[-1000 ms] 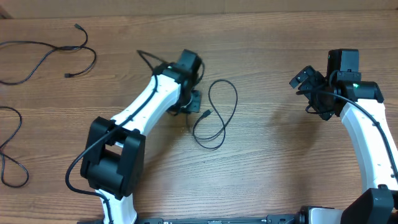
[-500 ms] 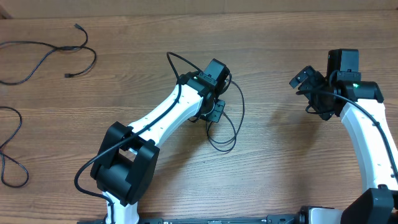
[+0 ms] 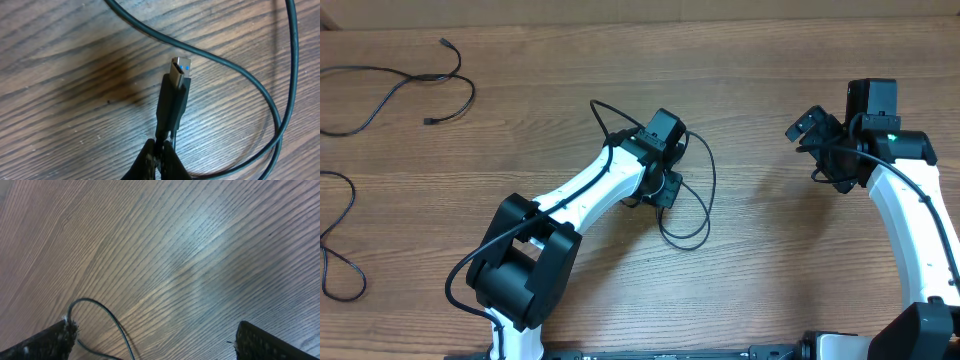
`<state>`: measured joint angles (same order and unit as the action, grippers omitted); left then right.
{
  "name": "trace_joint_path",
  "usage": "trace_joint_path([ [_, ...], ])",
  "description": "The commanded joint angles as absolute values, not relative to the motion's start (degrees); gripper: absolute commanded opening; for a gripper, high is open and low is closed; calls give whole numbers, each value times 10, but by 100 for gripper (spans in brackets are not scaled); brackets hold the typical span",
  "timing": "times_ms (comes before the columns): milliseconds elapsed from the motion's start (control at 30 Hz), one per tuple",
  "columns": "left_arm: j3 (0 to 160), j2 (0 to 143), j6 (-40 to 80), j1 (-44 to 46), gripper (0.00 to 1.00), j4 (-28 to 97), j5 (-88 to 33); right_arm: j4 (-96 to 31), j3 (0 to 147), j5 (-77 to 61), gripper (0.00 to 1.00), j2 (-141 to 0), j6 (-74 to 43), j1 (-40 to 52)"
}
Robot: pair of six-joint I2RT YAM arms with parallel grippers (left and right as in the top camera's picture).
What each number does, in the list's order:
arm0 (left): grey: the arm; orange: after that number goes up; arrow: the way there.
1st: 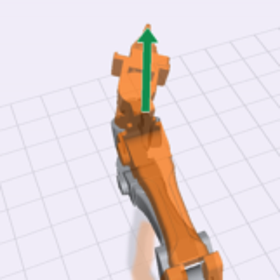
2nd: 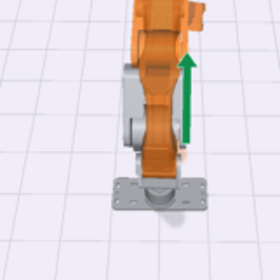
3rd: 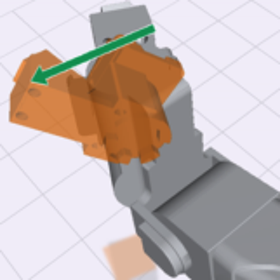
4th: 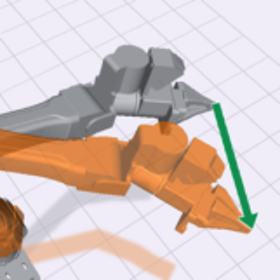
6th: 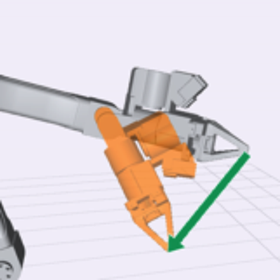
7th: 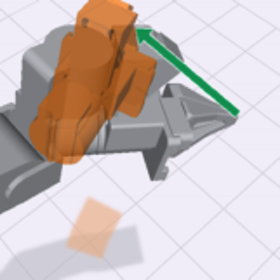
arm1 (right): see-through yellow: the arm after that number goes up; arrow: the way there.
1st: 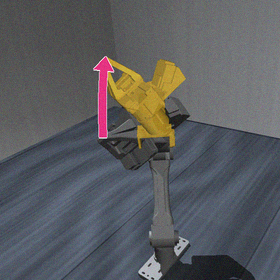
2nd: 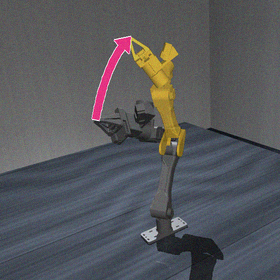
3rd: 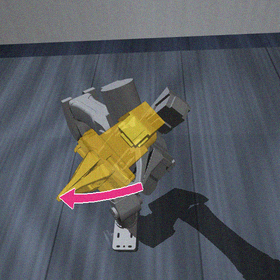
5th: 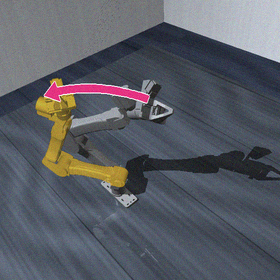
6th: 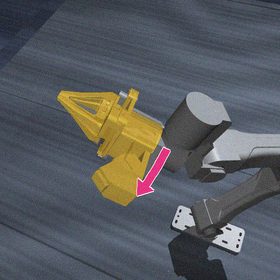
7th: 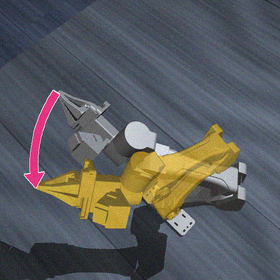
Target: Untangle cables
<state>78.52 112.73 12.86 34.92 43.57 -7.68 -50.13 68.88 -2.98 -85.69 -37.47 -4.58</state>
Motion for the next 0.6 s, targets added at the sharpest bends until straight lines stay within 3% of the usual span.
trace_joint_path([
  [0,778,1131,117,355,8,429,-102,-498,690,-25,100,-849,-374,-50],
  [67,778,1131,117,355,10,428,-102,-498,690,-25,100,-849,-374,-50],
  [200,778,1131,118,355,26,429,-102,-498,690,-24,100,-849,-374,-50],
  [267,778,1131,118,355,25,429,-102,-498,690,-25,100,-849,-374,-50],
  [300,778,1131,118,354,15,429,-107,-498,690,-24,100,-849,-374,-50],
  [333,778,1131,118,354,11,429,-115,-498,690,-24,100,-849,-374,-50],
  [567,785,1131,118,354,25,430,-201,-498,690,-25,100,-849,-374,-50],
])
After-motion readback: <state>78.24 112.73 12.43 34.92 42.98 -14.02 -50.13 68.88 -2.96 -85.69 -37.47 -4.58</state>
